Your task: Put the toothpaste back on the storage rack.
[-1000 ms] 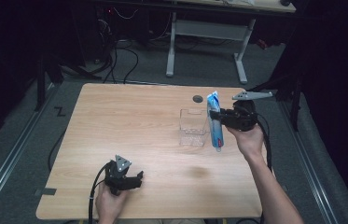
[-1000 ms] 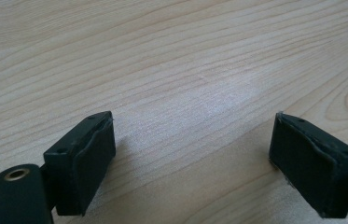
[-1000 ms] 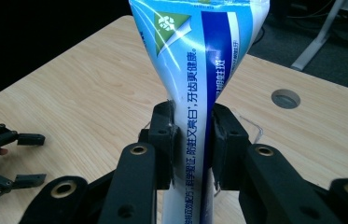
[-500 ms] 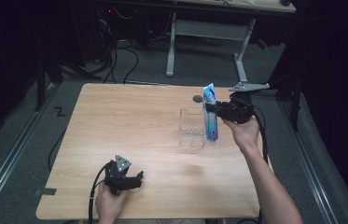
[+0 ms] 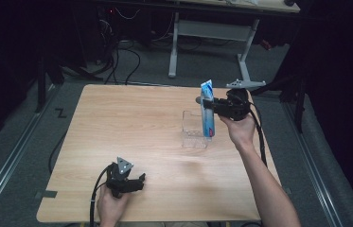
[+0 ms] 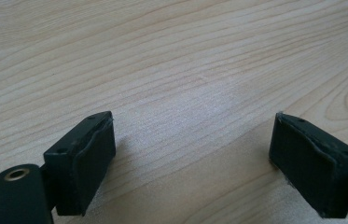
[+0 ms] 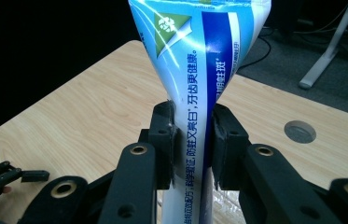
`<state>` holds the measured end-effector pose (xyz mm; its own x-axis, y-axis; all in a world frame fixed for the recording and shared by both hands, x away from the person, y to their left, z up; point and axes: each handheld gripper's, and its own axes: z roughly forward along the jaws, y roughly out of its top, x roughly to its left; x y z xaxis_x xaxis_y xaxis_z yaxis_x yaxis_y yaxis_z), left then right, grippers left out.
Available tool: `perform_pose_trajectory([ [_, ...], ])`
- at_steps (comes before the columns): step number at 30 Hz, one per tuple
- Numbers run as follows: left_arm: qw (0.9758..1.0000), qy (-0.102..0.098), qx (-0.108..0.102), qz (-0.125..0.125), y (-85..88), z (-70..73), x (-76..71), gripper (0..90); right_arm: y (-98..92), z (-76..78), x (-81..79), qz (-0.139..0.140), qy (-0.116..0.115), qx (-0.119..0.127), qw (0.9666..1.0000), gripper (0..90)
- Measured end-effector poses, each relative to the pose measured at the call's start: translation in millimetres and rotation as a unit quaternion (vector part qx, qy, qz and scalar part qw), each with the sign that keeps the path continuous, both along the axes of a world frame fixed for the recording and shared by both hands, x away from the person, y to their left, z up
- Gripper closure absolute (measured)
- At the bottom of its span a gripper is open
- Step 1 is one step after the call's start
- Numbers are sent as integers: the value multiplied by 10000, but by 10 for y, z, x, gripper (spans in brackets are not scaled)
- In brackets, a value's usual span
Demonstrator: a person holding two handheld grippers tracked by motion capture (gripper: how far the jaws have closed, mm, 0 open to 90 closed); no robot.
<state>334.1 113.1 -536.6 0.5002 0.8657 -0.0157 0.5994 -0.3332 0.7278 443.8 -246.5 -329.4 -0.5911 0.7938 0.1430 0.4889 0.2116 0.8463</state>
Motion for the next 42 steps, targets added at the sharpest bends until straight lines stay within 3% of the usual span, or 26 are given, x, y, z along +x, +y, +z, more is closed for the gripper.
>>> perform_pose_trajectory([
  [24, 10000, 11, 7, 17, -8, 2, 3, 148, 110, -39, 198, -342, -149, -39, 9993, 729],
  [34, 10000, 10, 16, 12, -7, 2, 3, 148, 147, -136, 298, -490, -35, -200, 9986, 727],
  [42, 10000, 17, 14, 1, -6, 3, 3, 149, 99, -255, 354, -662, 32, -149, 9977, 727],
])
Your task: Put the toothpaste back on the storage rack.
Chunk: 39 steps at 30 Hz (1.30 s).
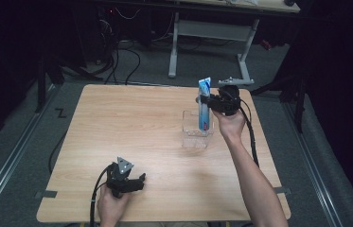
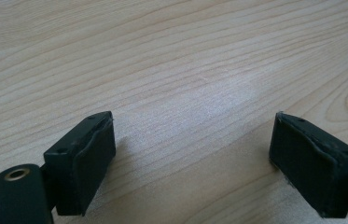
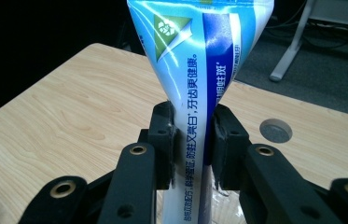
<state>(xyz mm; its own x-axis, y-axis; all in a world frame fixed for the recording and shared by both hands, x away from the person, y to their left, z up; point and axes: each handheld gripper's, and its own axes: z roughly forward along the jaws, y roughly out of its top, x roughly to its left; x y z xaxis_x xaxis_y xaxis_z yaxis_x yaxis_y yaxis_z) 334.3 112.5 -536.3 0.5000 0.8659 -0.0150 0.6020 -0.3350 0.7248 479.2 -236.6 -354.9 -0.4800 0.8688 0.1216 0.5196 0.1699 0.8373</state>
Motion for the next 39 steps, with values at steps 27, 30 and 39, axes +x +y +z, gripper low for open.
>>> perform_pose_trajectory([
  [27, 10000, -8, -20, -6, 0, -2, -5, 149, 28, -324, -20, 1, 170, -529, 9985, 726],
  [30, 10000, -10, -23, -4, 0, -2, -5, 150, 42, -350, -47, 36, 198, -692, 9974, 727],
  [39, 10000, -22, -27, 8, 0, -4, -5, 152, 128, -370, -106, 238, 172, -968, 9949, 727],
])
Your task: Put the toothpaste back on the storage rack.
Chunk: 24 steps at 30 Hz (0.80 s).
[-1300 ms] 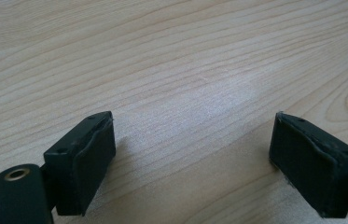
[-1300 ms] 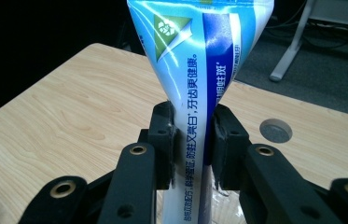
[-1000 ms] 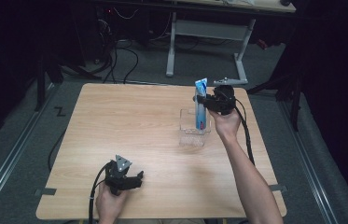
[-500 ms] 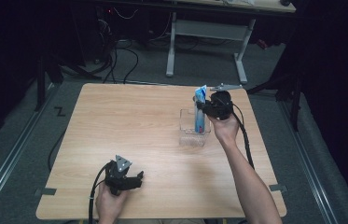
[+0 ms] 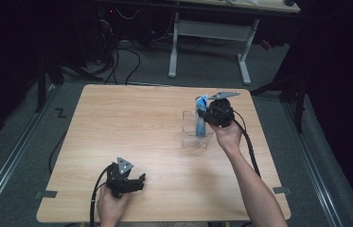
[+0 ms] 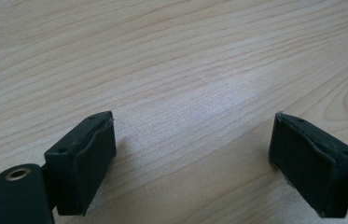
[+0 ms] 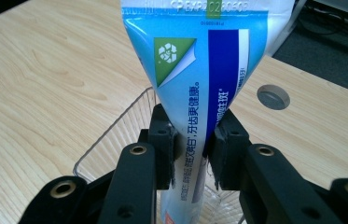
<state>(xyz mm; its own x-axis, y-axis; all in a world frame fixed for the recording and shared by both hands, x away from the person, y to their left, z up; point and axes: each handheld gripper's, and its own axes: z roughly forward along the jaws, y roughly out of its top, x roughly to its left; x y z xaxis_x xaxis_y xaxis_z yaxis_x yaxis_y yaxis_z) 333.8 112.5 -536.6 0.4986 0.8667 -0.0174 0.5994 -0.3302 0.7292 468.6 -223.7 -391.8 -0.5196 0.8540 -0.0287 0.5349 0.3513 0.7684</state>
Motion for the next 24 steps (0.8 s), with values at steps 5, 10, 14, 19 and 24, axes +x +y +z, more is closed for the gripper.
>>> perform_pose_trajectory([
  [5, 10000, 0, 1, 0, 0, 0, 0, 152, 31, -33, -2, 91, 91, -134, 9998, 727],
  [10, 10000, 10, 8, -8, 0, 2, 0, 152, 81, -65, 23, 137, 201, -165, 9996, 725],
  [14, 10000, 8, 10, -7, 0, 2, 0, 152, 111, -62, 39, 165, 219, -220, 9994, 723],
  [19, 10000, 9, 7, -4, -1, 1, -1, 151, 134, -72, 64, 175, 247, -158, 9994, 719],
  [24, 10000, -4, 7, 6, -3, -1, -1, 151, 156, -92, 104, 170, 271, -92, 9994, 715],
])
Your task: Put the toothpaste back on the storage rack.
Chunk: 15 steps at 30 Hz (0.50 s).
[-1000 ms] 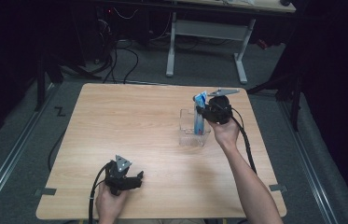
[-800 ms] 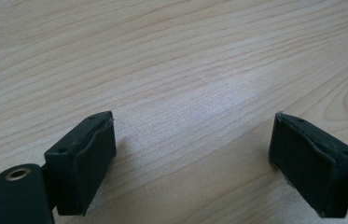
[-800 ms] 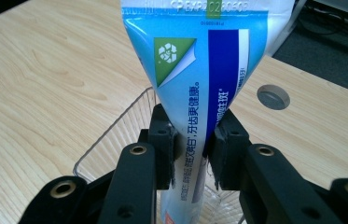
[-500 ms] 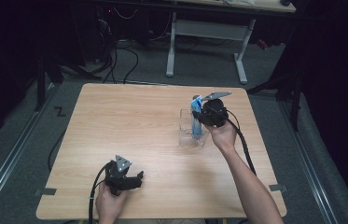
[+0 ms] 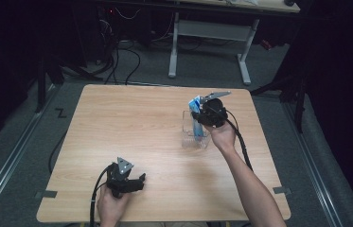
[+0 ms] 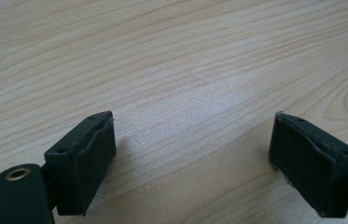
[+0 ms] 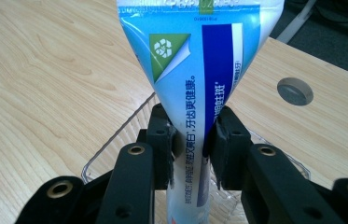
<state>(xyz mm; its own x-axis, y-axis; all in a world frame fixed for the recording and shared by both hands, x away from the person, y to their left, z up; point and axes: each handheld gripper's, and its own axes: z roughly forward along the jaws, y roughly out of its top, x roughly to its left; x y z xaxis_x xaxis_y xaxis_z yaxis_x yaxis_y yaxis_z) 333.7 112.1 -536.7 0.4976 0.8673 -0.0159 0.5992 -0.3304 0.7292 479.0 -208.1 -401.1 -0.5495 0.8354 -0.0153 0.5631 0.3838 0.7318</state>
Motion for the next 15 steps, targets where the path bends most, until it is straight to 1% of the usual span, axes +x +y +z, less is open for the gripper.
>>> perform_pose_trajectory([
  [5, 10000, 1, 1, -1, 0, 0, 0, 151, 39, -17, 28, 4, 10, 17, 10000, 714],
  [10, 10000, 10, -3, -4, 1, 1, 0, 151, 95, -35, 50, 35, 14, -29, 10000, 710],
  [15, 10000, 3, 5, -3, 0, 0, 0, 151, 137, -65, 70, 43, 98, -39, 9999, 704],
])
